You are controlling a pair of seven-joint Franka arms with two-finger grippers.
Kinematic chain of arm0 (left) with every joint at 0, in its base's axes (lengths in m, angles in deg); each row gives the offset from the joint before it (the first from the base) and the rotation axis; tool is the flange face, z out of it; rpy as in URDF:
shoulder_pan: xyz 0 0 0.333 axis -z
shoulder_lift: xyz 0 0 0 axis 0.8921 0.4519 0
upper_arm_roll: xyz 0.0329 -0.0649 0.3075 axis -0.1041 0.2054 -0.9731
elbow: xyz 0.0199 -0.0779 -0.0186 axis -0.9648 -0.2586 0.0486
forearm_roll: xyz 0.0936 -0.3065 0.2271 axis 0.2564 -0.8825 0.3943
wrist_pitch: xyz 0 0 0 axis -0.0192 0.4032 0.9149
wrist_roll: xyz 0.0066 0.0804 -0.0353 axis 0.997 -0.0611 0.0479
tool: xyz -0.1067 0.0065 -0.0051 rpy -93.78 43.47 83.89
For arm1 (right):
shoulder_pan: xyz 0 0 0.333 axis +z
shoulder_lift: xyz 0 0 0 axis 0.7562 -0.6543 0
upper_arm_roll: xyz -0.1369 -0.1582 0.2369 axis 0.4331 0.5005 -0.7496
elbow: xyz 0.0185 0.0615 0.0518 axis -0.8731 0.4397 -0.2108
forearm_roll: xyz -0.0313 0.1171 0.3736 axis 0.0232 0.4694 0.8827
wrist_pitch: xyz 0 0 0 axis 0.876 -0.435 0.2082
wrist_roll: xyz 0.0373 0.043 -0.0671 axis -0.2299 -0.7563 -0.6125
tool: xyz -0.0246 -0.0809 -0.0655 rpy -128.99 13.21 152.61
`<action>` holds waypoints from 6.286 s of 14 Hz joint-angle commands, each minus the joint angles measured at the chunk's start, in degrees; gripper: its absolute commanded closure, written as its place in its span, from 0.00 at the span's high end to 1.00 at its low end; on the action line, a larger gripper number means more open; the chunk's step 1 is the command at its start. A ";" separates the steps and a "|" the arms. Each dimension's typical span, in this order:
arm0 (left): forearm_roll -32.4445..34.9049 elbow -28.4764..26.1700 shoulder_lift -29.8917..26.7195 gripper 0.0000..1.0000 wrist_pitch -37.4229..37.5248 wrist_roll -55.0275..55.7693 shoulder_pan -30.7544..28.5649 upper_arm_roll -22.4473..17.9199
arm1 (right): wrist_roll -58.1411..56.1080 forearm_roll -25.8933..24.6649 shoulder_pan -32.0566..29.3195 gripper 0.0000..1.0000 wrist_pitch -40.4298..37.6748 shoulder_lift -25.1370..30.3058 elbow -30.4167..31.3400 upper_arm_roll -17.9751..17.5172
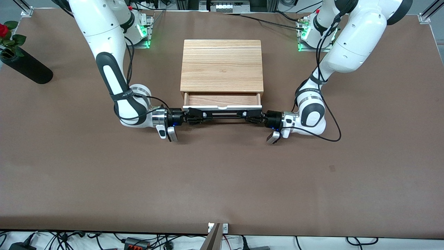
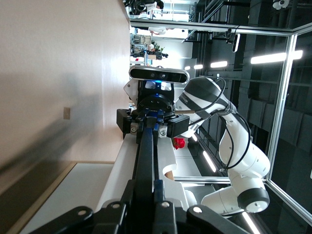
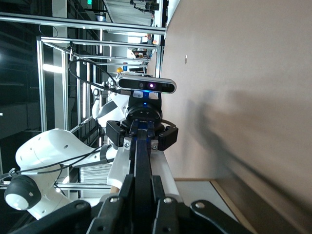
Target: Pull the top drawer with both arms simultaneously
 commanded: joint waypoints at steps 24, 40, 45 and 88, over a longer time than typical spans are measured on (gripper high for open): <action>11.46 13.96 0.09 0.89 -1.06 15.37 -4.36 -0.25 | 3.18 -7.48 -0.20 1.00 0.61 -0.86 -5.22 0.56; 42.53 19.91 -10.88 0.89 -5.46 40.38 -6.38 -0.87 | 41.07 -86.12 0.77 1.00 -1.66 10.20 -25.09 4.44; 59.49 27.74 -12.20 1.00 4.03 50.77 -8.49 -1.13 | 46.52 -107.59 -0.02 1.00 -10.27 14.86 -25.35 4.70; 94.52 3.31 -50.36 1.00 6.59 65.47 -8.84 -4.65 | 62.26 -101.55 -20.76 1.00 -12.40 42.29 -9.97 1.71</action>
